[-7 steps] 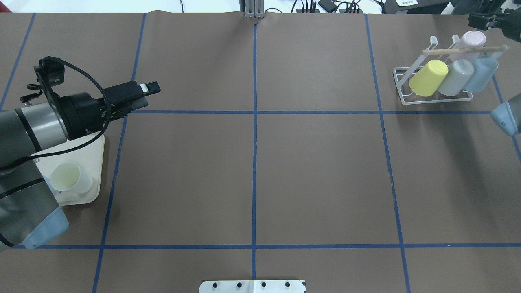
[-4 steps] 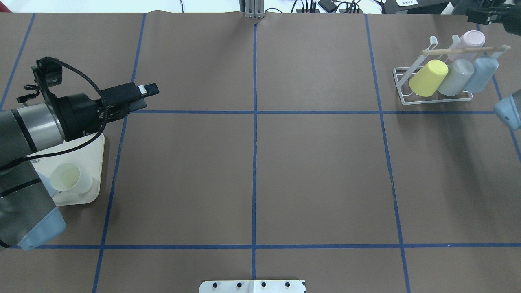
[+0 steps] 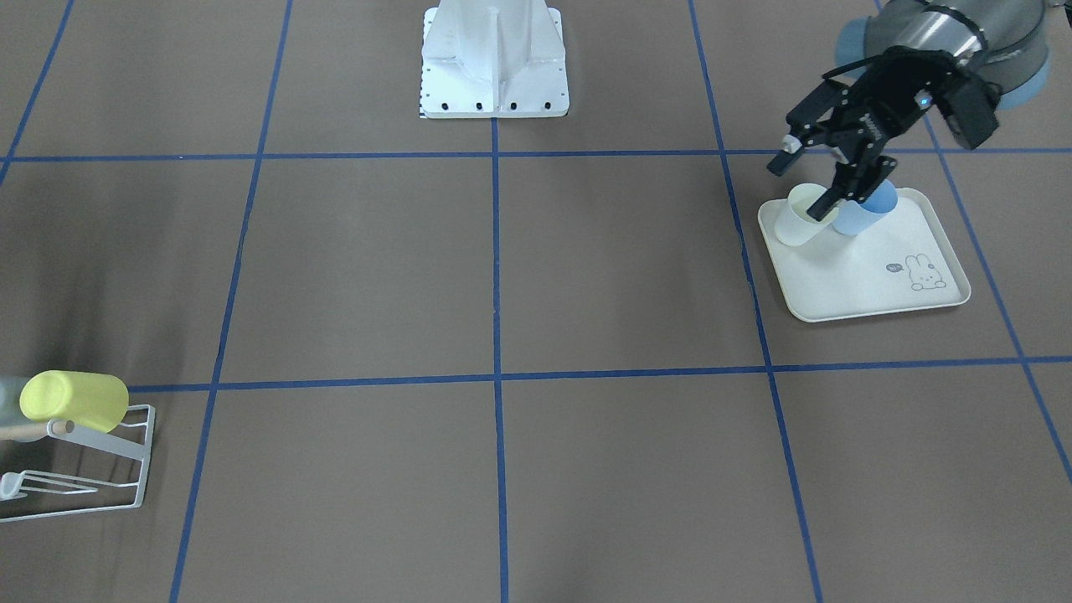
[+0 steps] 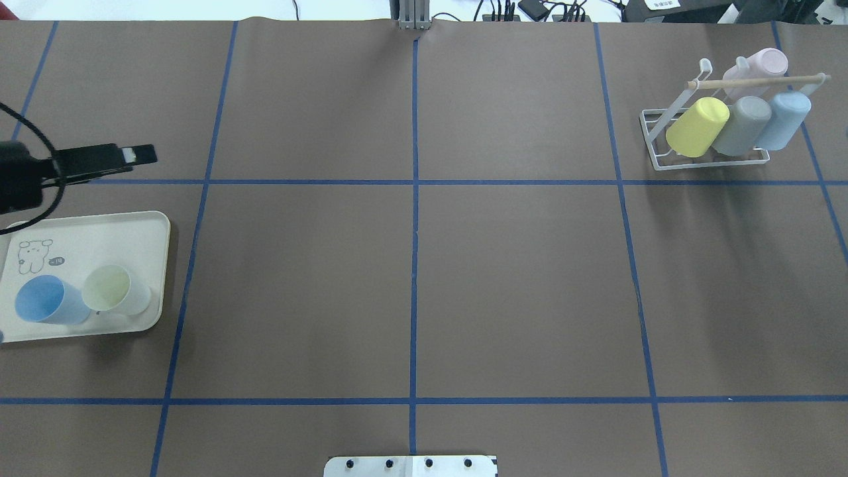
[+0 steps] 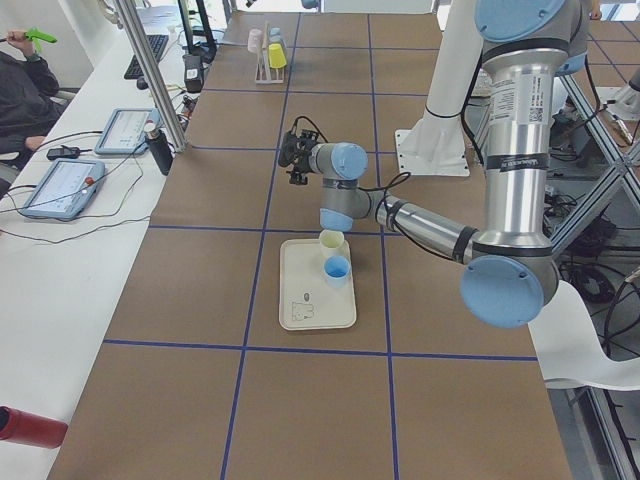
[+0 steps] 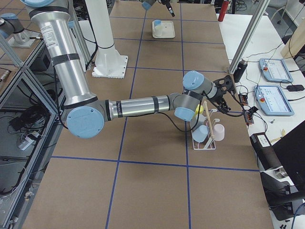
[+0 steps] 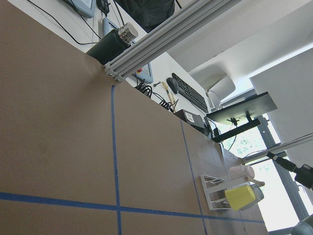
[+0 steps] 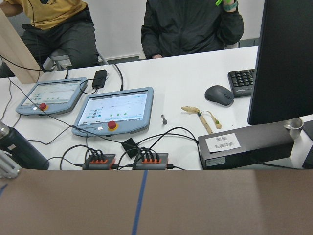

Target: Transfer IKEA cup to right arm and place on rack

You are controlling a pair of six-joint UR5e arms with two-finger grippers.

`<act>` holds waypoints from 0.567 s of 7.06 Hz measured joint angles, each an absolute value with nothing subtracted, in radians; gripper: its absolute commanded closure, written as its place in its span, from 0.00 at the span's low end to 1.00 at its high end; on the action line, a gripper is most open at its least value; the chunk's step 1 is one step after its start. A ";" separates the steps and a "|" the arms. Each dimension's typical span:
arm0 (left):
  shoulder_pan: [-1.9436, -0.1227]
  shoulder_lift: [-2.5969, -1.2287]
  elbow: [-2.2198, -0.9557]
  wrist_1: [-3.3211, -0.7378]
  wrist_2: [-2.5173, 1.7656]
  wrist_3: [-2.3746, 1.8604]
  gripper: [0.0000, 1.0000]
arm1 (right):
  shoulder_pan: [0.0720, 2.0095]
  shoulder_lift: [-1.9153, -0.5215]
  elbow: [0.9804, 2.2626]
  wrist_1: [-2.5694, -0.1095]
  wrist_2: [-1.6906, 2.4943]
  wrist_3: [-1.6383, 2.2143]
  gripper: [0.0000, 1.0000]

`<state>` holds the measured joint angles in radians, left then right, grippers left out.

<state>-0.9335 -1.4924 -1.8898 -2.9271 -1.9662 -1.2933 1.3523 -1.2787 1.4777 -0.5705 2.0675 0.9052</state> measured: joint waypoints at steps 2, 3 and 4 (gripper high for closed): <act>-1.043 -1.356 -1.900 -2.859 -2.122 -1.061 0.00 | 1.358 -1.291 1.656 -0.729 2.174 1.046 0.00; -1.069 -1.306 -1.902 -2.787 -2.168 -0.931 0.00 | 1.355 -1.295 1.708 -0.757 2.221 1.124 0.00; -1.088 -1.256 -1.906 -2.716 -2.192 -0.802 0.00 | 1.349 -1.297 1.736 -0.764 2.257 1.182 0.00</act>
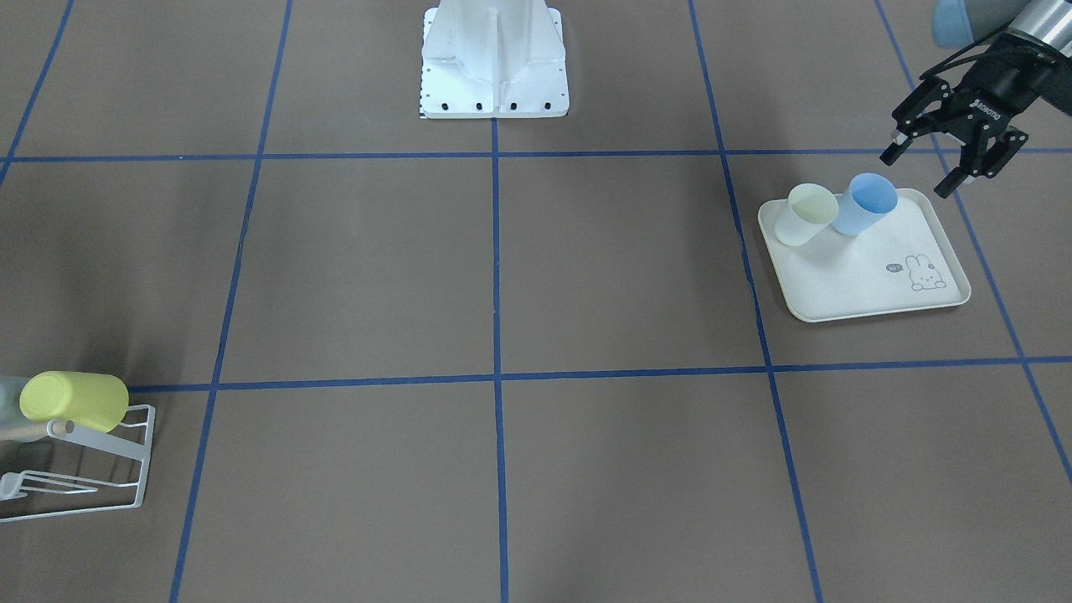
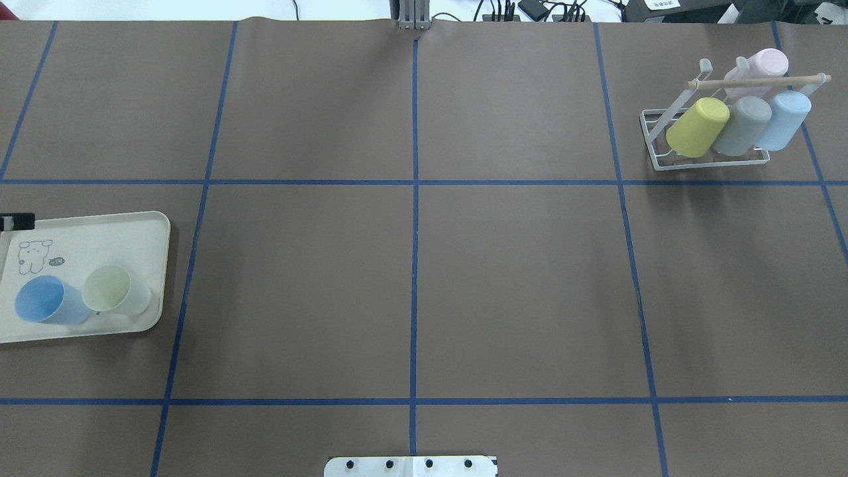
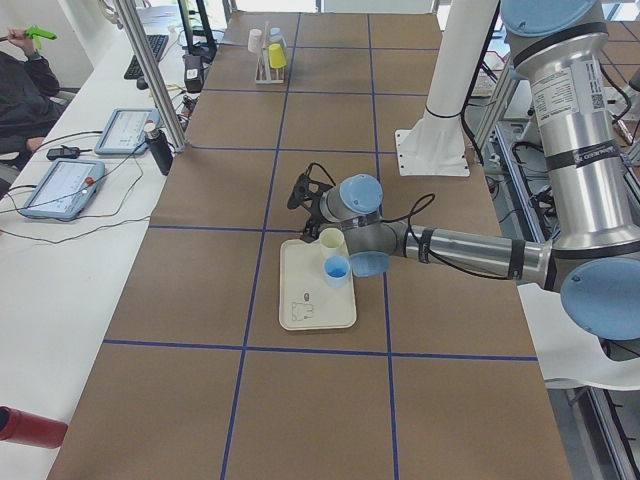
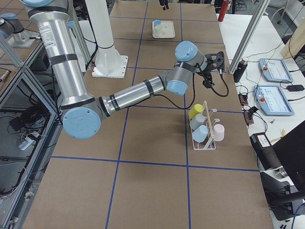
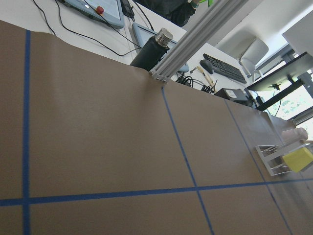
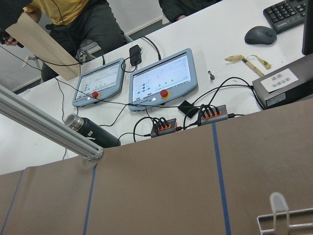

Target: Transfer IKEA cup to right arm and place on rack

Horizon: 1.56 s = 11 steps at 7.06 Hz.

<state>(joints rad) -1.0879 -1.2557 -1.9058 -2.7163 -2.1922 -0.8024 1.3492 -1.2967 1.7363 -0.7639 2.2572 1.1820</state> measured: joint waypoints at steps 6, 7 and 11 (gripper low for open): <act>-0.884 -1.195 -1.911 -2.335 -2.149 -0.544 0.00 | 1.248 -1.286 1.797 -0.764 2.284 1.356 0.00; -0.865 -1.196 -1.906 -2.318 -2.143 -0.525 0.00 | 1.247 -1.285 1.798 -0.764 2.284 1.358 0.00; -0.927 -1.231 -1.913 -2.182 -2.190 -0.381 0.00 | 1.246 -1.284 1.795 -0.764 2.284 1.352 0.00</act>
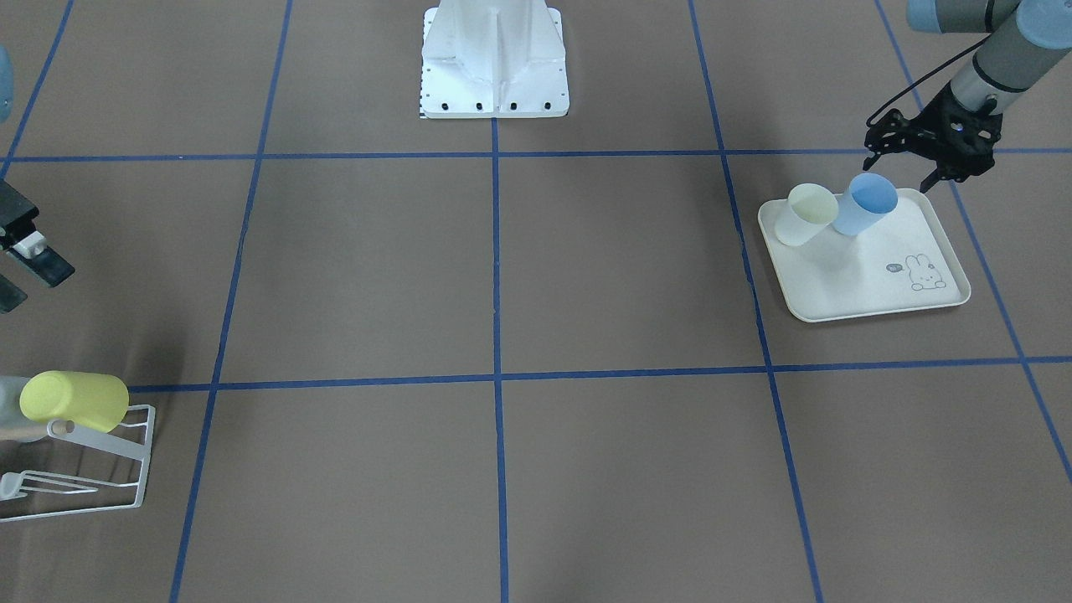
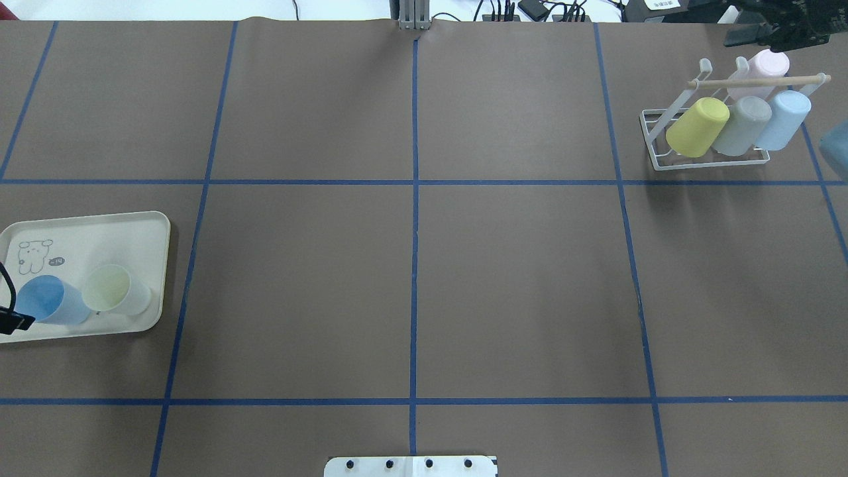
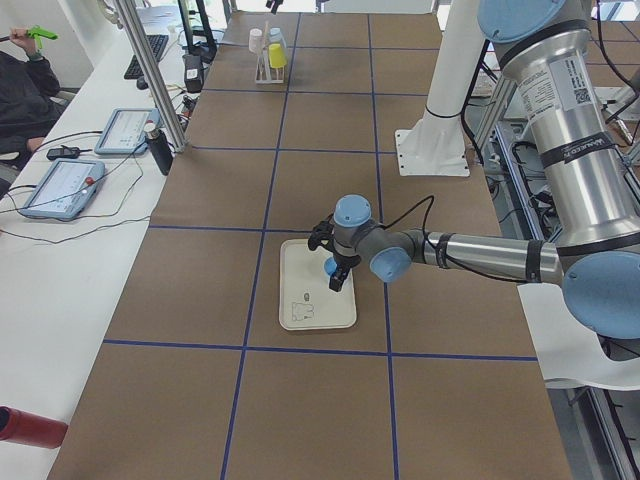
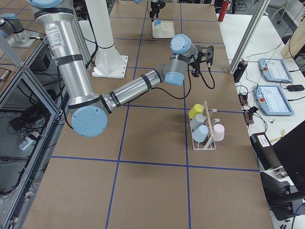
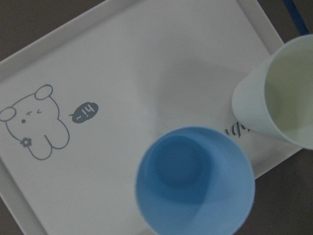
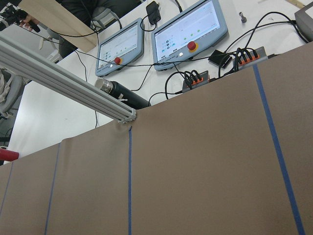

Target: Transfer IKEA cup to right arm and place on rack

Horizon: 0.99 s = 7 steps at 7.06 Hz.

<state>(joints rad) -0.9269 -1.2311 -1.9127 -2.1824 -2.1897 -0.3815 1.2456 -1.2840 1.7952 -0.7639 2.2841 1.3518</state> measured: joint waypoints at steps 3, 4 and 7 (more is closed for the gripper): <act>-0.978 -1.321 -1.907 -2.062 -2.209 -0.320 0.00 | 1.240 -1.283 1.787 -0.764 2.284 1.344 0.00; -0.980 -1.344 -1.894 -2.046 -2.205 -0.317 0.01 | 1.236 -1.282 1.786 -0.764 2.283 1.343 0.00; -0.981 -1.357 -1.864 -2.038 -2.199 -0.313 0.01 | 1.231 -1.282 1.786 -0.764 2.281 1.344 0.00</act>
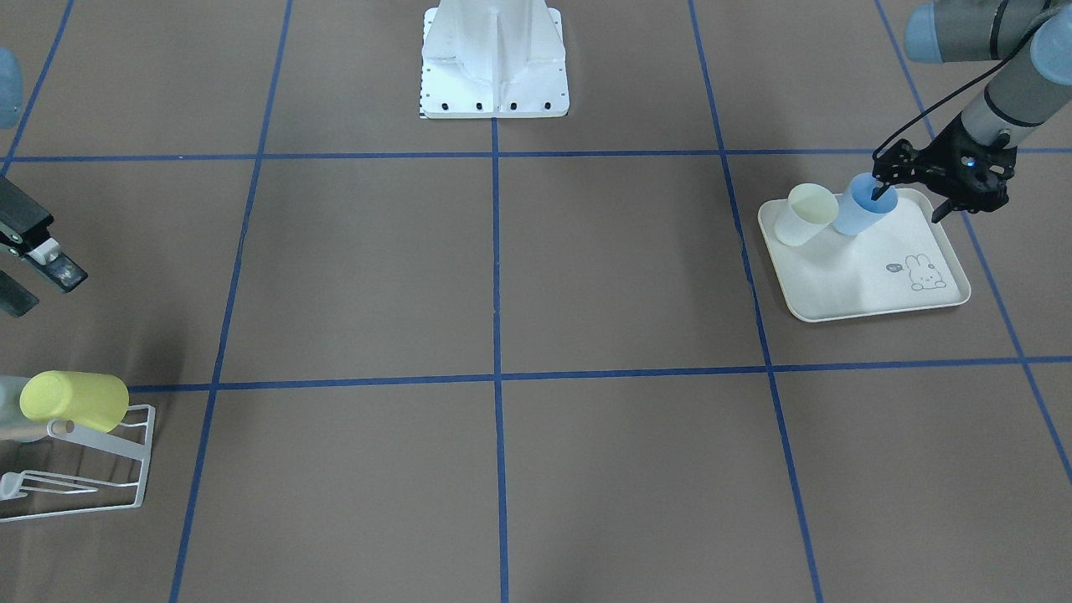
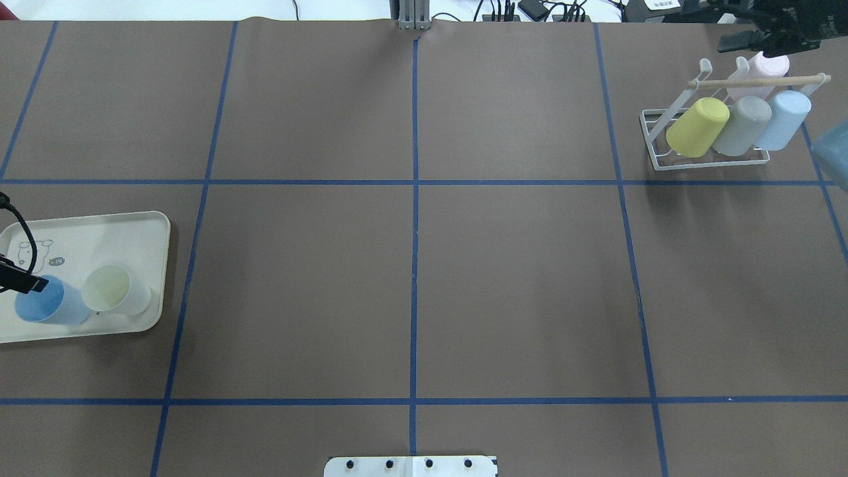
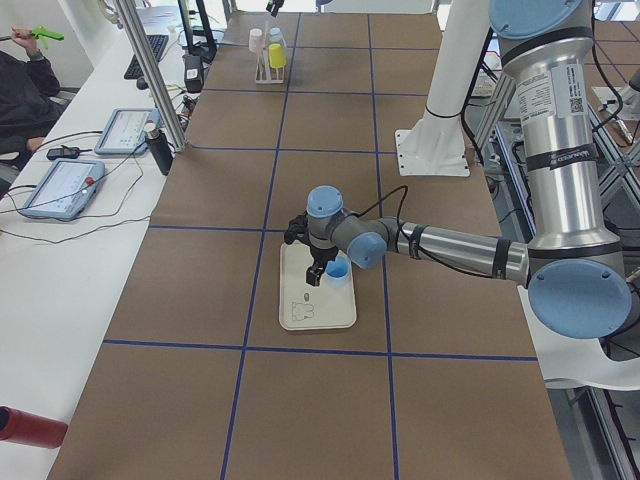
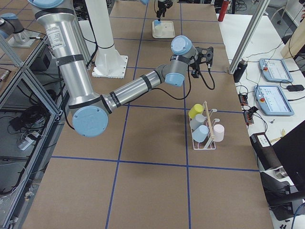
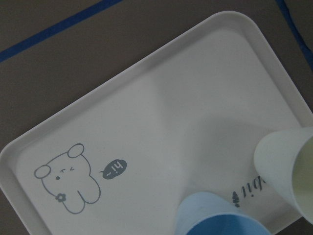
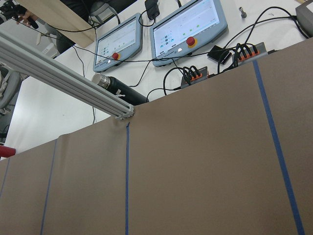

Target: Transfer IKEA cup to right arm and place on rack

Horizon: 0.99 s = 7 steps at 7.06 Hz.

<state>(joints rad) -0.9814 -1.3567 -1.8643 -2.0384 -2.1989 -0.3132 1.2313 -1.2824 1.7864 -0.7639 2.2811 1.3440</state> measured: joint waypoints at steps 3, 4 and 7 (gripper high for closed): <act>-0.970 -1.359 -1.845 -2.040 -2.198 -0.312 0.32 | 1.230 -1.282 1.787 -0.764 2.281 1.345 0.00; -0.967 -1.359 -1.841 -2.040 -2.198 -0.311 0.46 | 1.230 -1.282 1.786 -0.764 2.281 1.345 0.00; -0.951 -1.361 -1.835 -2.039 -2.198 -0.311 0.49 | 1.230 -1.282 1.785 -0.764 2.281 1.344 0.00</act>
<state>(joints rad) -0.9507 -1.3606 -1.8352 -2.0387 -2.1982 -0.3114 1.2303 -1.2824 1.7845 -0.7639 2.2810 1.3438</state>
